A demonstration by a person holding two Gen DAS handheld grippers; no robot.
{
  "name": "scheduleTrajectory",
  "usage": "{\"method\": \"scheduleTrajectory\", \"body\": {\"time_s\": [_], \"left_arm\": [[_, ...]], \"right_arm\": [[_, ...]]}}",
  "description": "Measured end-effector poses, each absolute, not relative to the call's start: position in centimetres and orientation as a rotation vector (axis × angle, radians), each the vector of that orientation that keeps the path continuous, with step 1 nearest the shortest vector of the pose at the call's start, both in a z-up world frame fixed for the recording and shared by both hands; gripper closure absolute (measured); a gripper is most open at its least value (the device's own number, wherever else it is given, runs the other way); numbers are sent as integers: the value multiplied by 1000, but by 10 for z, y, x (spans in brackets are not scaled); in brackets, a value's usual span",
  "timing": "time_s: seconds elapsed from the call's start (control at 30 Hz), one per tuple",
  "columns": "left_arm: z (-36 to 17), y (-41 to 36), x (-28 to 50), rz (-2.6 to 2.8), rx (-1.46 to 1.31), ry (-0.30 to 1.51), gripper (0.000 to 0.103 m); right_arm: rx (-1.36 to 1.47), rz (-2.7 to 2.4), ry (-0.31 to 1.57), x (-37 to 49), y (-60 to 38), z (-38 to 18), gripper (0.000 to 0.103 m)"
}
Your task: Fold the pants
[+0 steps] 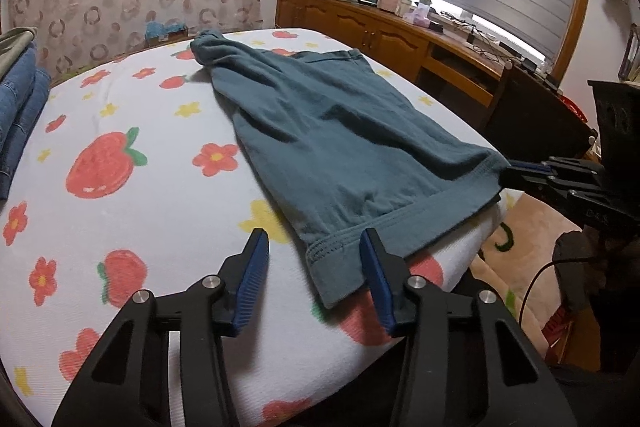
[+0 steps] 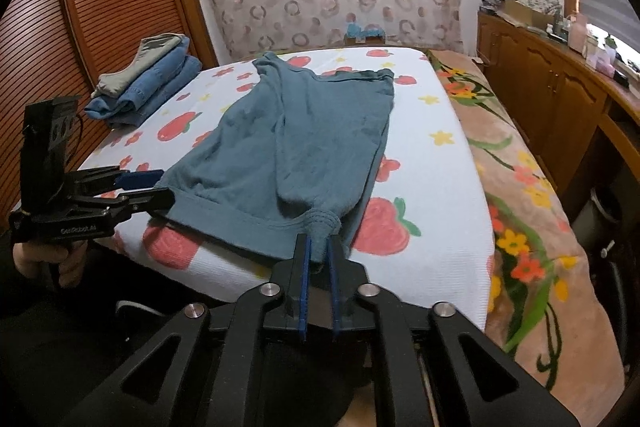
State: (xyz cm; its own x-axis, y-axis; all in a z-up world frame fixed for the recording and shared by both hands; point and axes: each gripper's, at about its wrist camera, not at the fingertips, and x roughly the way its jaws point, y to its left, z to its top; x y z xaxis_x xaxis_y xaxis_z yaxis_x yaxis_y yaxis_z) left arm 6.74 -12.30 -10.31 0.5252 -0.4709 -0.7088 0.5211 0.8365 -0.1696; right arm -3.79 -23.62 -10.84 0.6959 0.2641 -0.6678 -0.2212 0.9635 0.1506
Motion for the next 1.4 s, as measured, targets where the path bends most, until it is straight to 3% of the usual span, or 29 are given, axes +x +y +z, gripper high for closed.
{"method": "scheduleTrajectory", "body": {"time_s": [0.13,0.2,0.3,1.0,1.13,1.3,1.4], "left_arm": [[-103,-123,67,-613,55,836,63],[-104,-123,66,-632,45,838,75],[-100,-123,63,-639,39,820,84],[-103,-116,65,-630,20,839,84],[-104,-114,66,-617,16,840,78],[-105,-115,65,-624,27,835,69],[-106,-120,62,-611,57,823,69]], "right_arm": [[63,247,737,-37,-235,-108,77],[68,239,725,-37,-234,-108,72],[75,247,730,-36,-235,-111,71],[87,232,785,-26,-238,-125,63],[69,242,779,-29,-235,-126,63],[37,246,763,-33,-233,-126,78],[43,257,766,-33,-236,-125,87]]}}
